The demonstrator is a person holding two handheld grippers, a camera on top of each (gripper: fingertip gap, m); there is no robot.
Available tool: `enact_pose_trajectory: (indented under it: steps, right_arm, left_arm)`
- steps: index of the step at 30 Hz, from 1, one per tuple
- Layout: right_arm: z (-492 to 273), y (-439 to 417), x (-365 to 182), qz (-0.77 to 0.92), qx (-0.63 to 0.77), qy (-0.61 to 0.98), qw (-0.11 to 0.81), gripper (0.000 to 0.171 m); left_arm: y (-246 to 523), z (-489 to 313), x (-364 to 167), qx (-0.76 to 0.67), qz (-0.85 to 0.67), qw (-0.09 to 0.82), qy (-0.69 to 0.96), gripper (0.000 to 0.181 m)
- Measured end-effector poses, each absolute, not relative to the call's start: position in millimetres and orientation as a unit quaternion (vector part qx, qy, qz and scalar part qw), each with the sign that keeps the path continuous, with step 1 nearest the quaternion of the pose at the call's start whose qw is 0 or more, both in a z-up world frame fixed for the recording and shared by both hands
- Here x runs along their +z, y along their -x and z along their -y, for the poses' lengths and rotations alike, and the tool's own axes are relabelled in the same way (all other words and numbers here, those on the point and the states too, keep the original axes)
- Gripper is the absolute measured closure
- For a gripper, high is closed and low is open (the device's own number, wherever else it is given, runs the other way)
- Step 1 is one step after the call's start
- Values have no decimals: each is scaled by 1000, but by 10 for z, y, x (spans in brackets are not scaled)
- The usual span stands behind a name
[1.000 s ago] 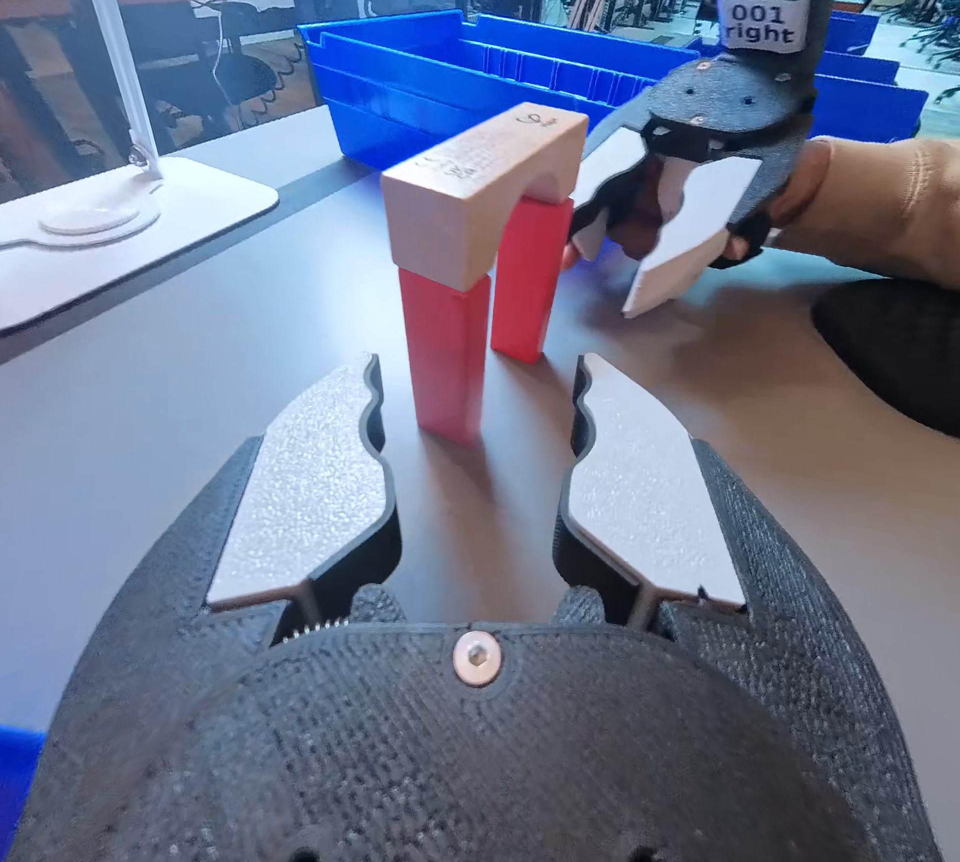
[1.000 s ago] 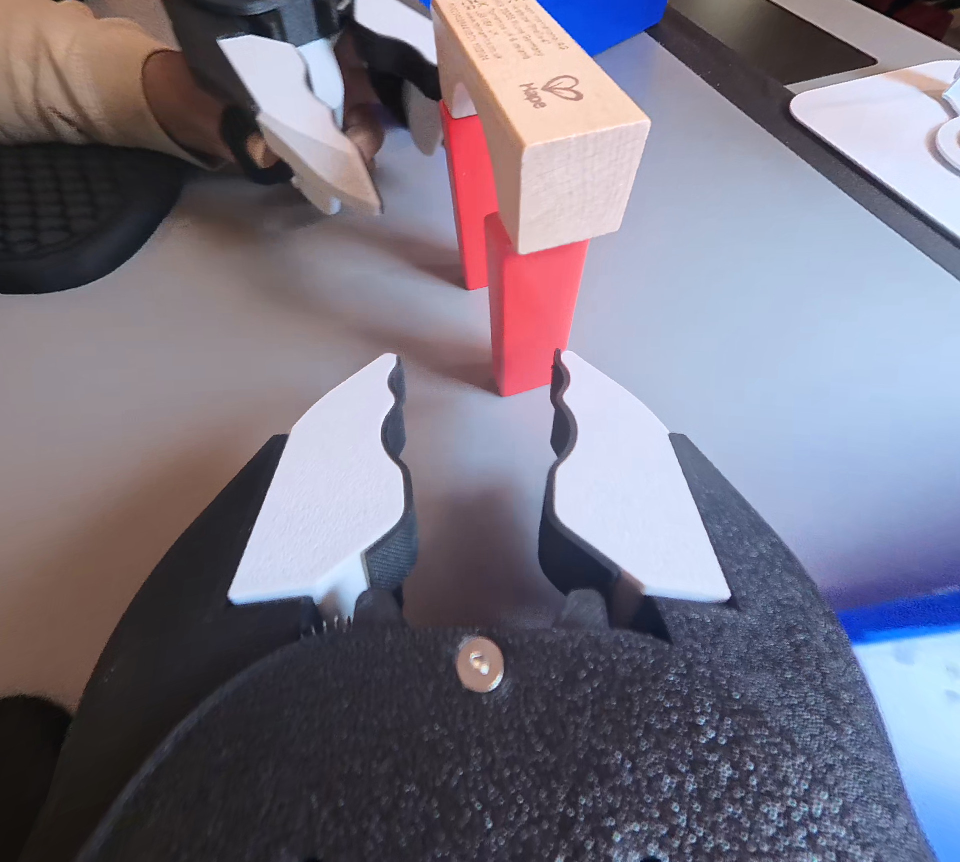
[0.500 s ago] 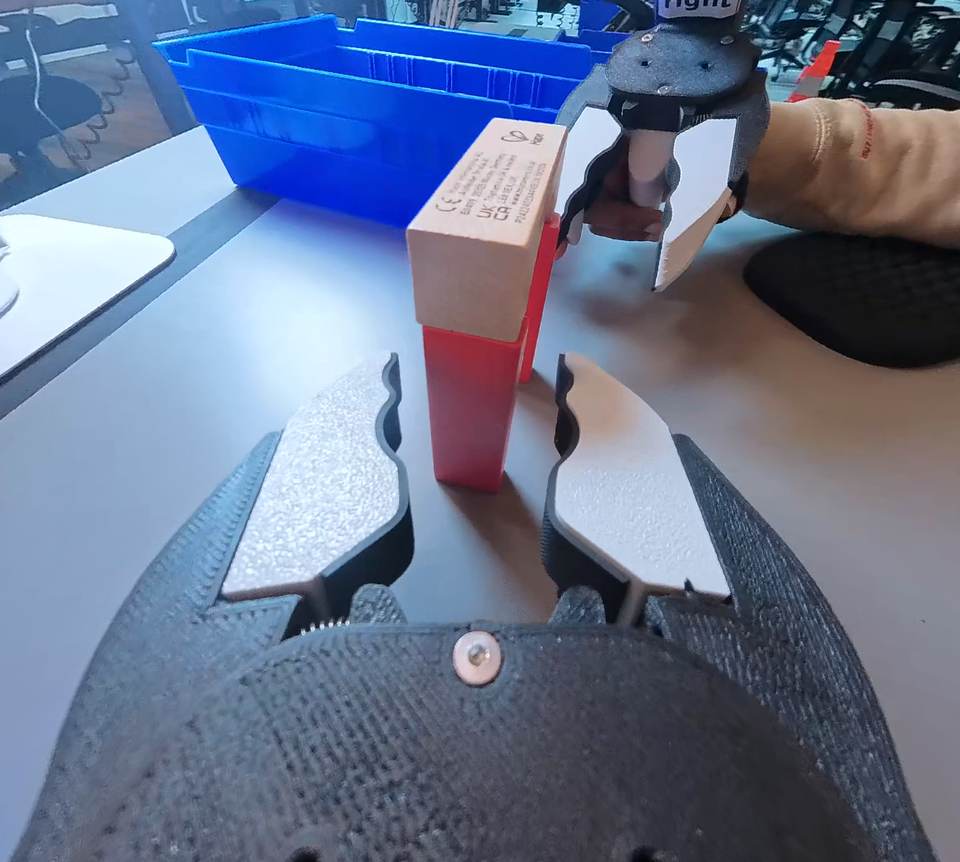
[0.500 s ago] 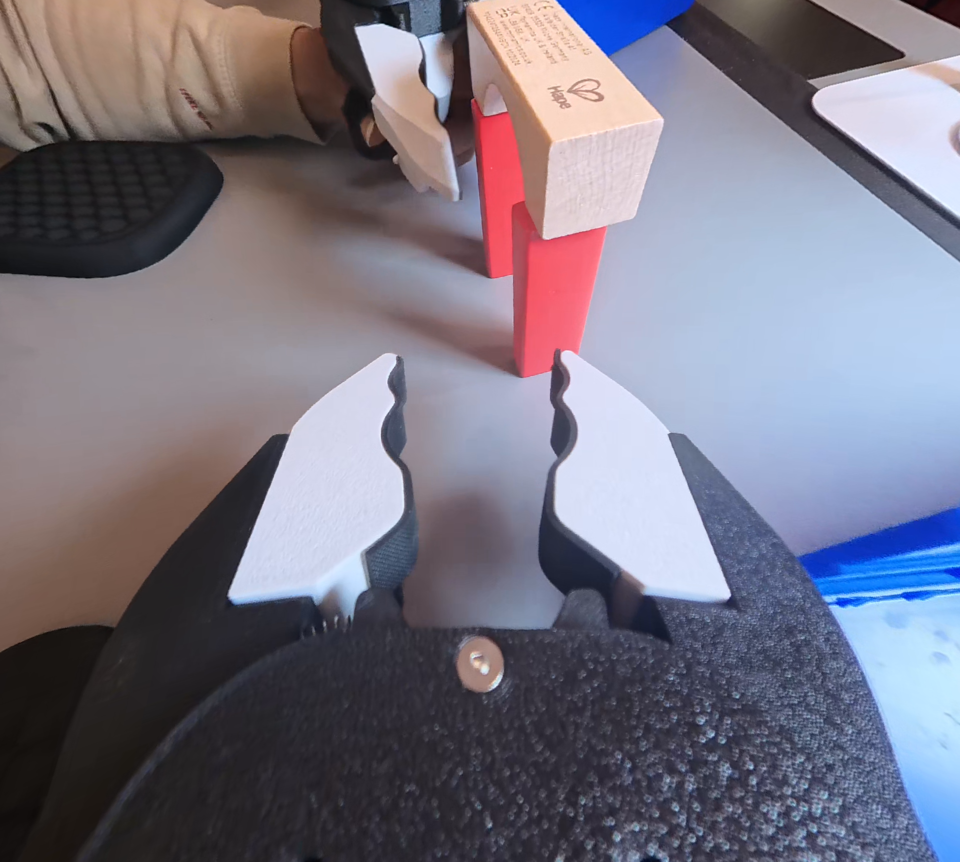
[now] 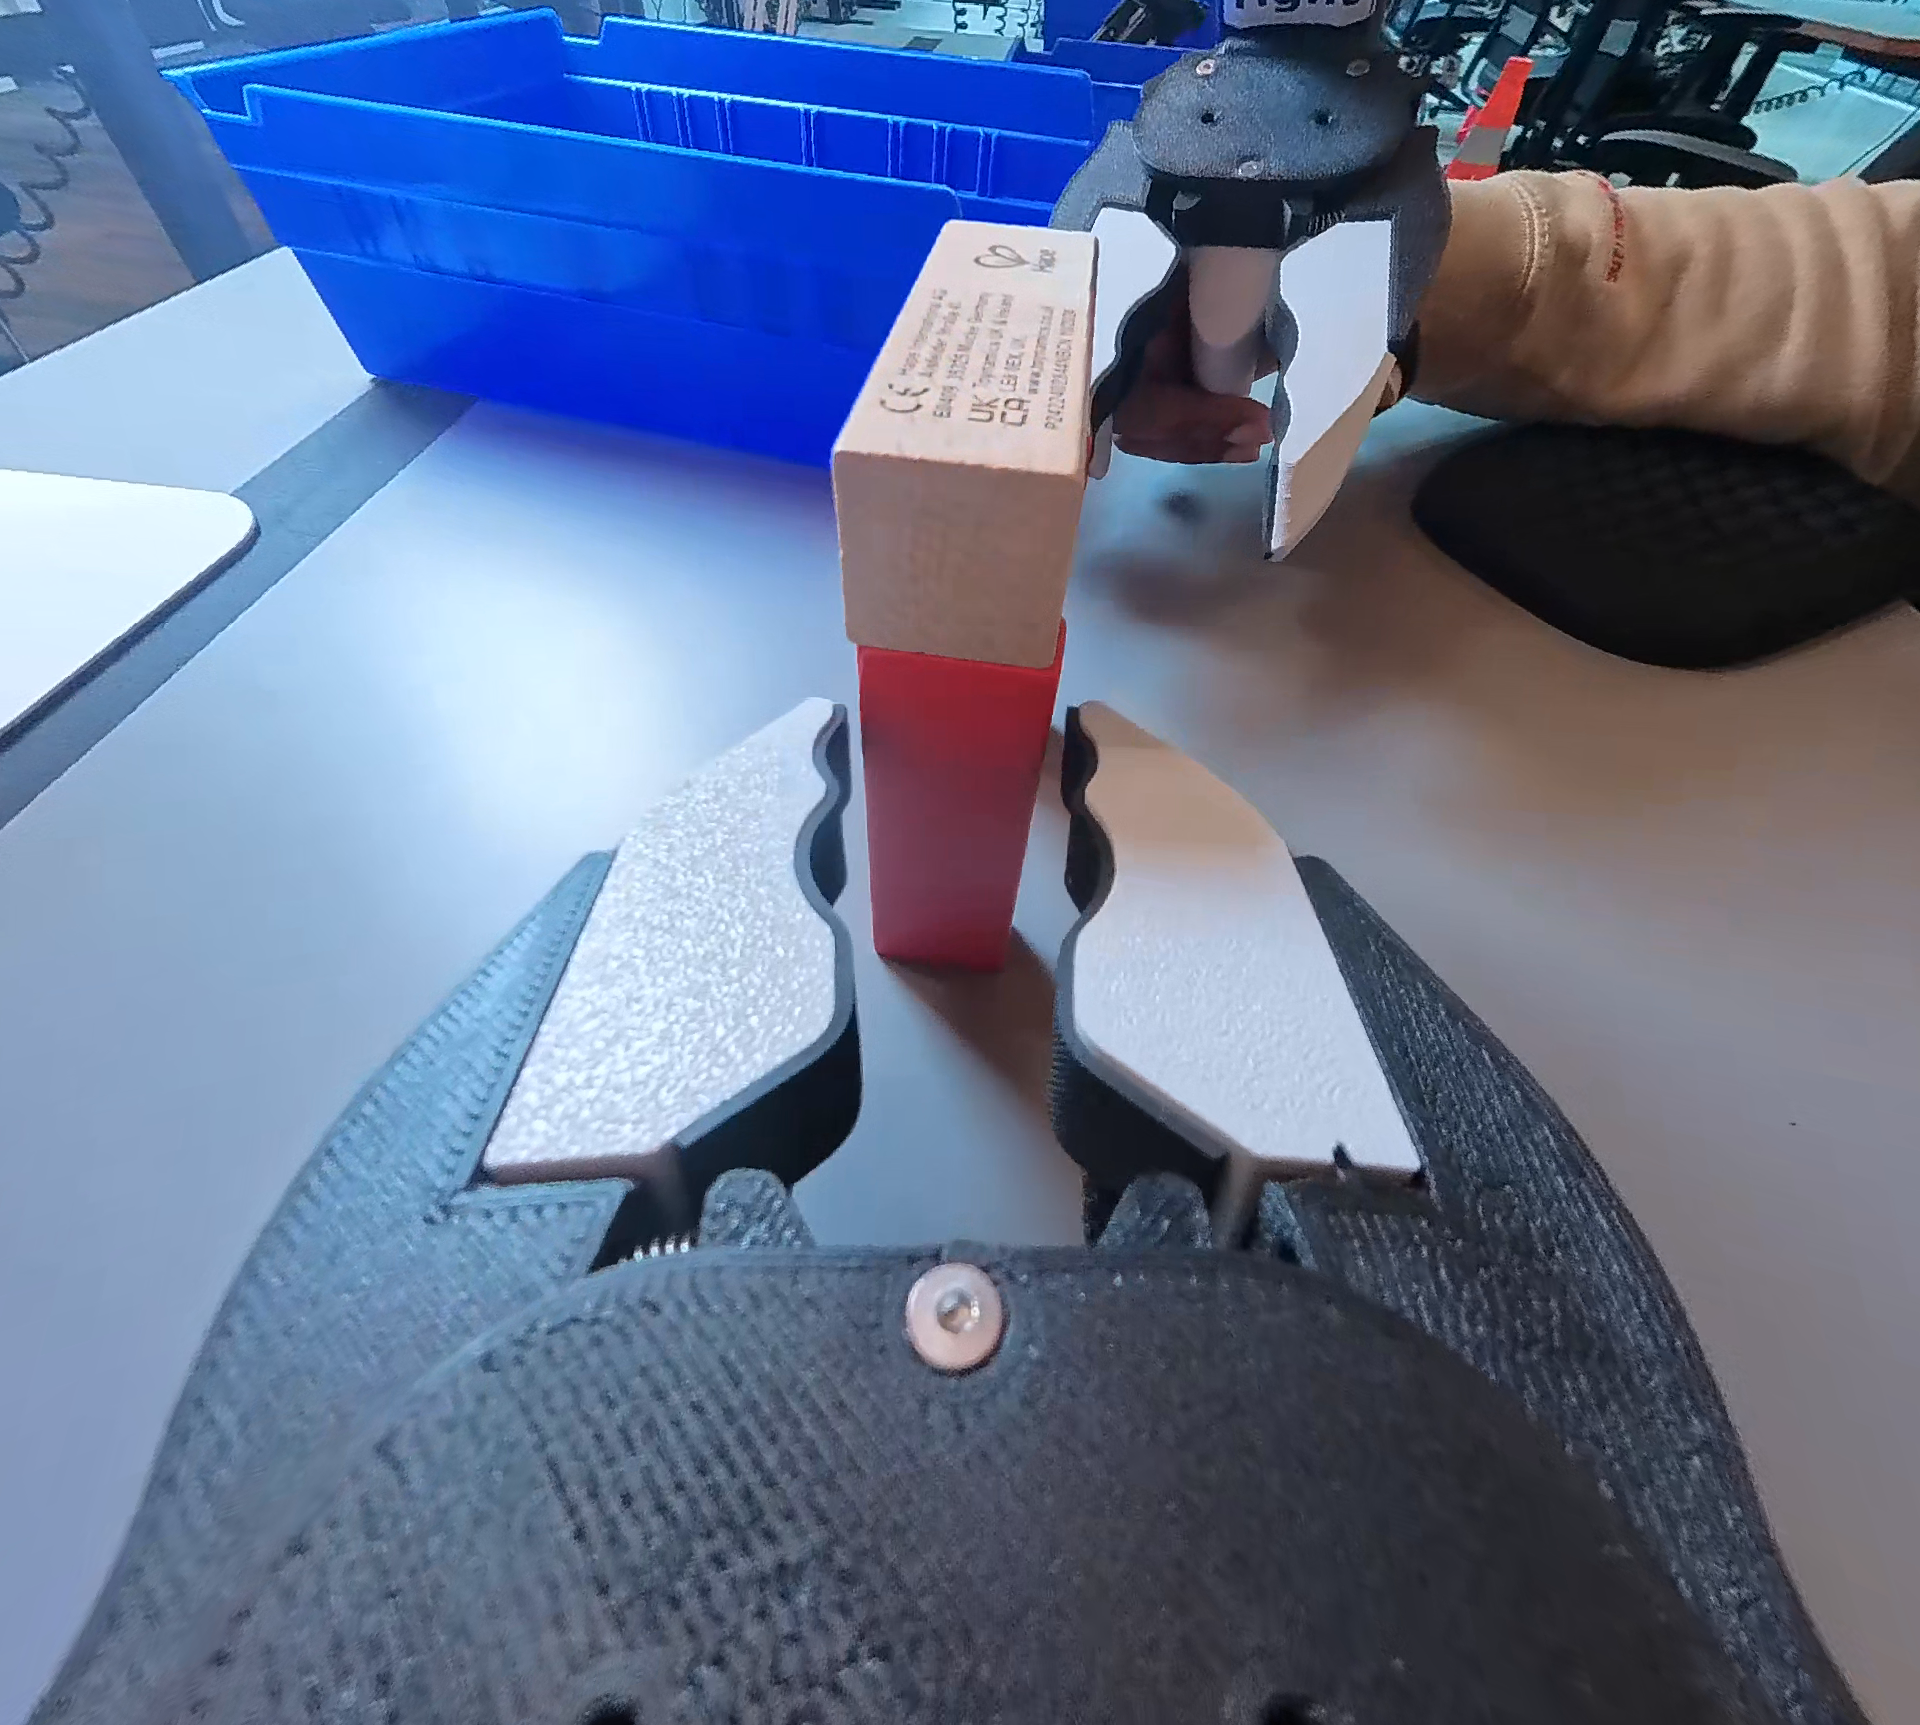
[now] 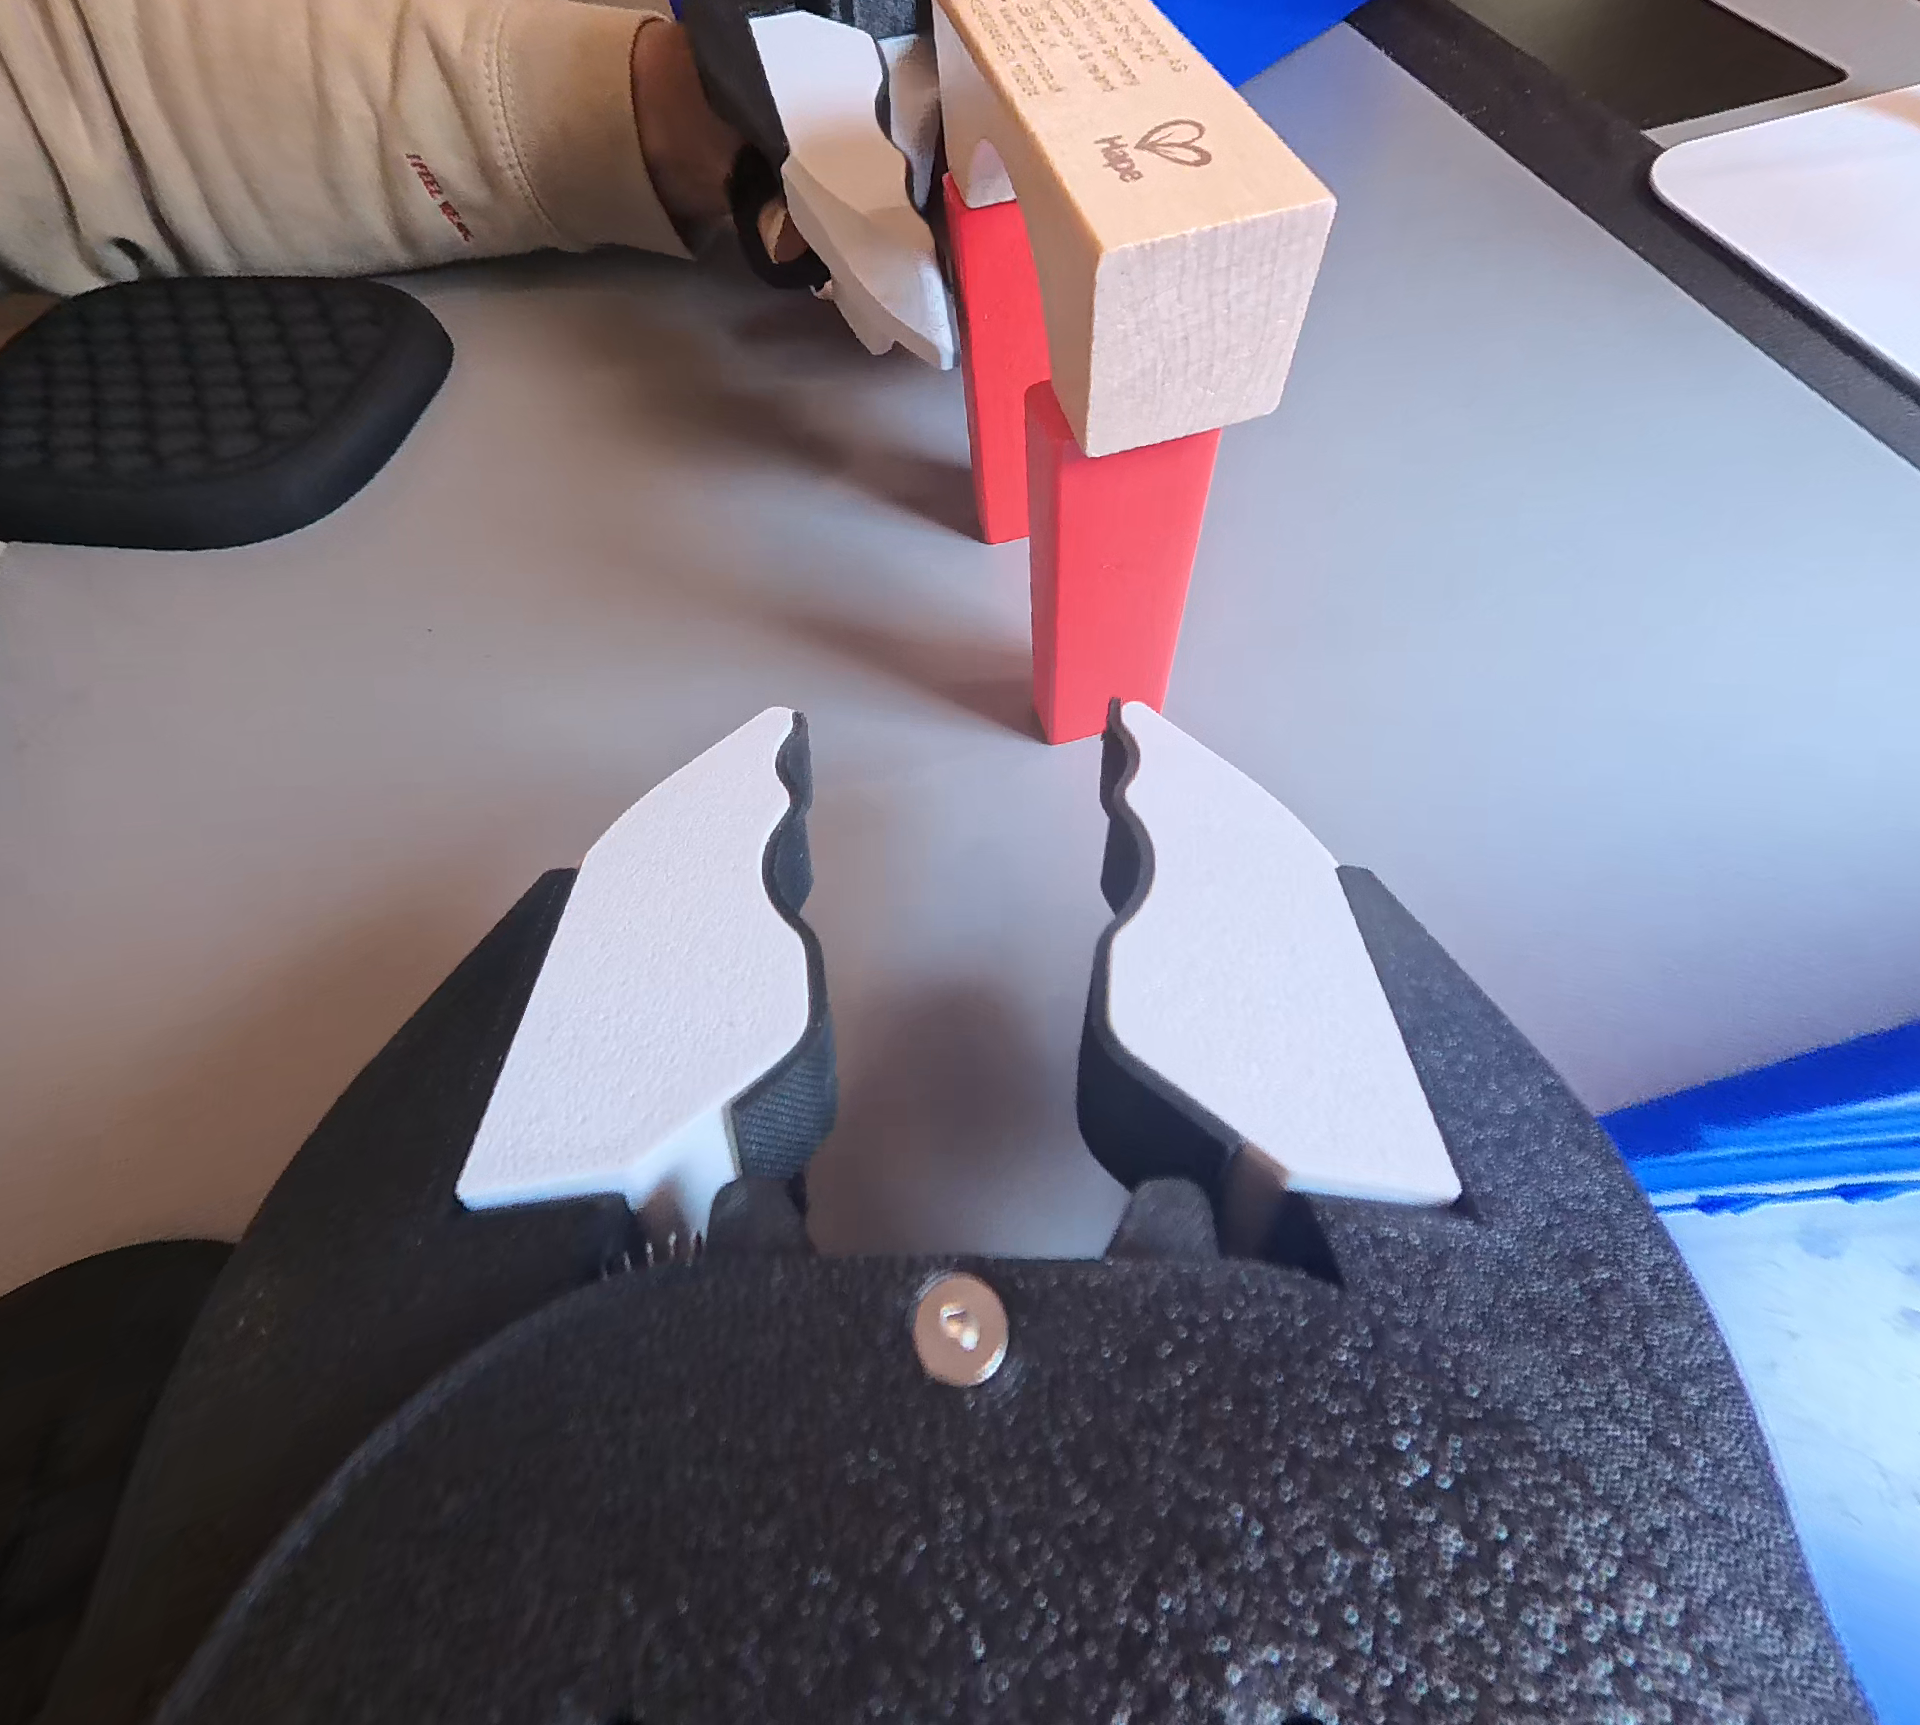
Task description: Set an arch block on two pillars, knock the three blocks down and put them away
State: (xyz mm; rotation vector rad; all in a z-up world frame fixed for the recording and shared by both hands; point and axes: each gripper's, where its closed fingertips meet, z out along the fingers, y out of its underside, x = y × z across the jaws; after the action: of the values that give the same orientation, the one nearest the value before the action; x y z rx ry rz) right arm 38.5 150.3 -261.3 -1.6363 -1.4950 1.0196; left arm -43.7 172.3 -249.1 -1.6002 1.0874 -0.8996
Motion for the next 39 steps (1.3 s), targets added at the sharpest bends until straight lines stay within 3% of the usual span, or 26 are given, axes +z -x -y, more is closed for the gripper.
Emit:
enact_pose_trajectory:
  steps: [39]
  right_arm:
    - [-1514, -383, -2672, 574, 389, 636, 338, 117]
  left_arm:
    - [459, -1712, -2488, -359, -449, 491, 655, 147]
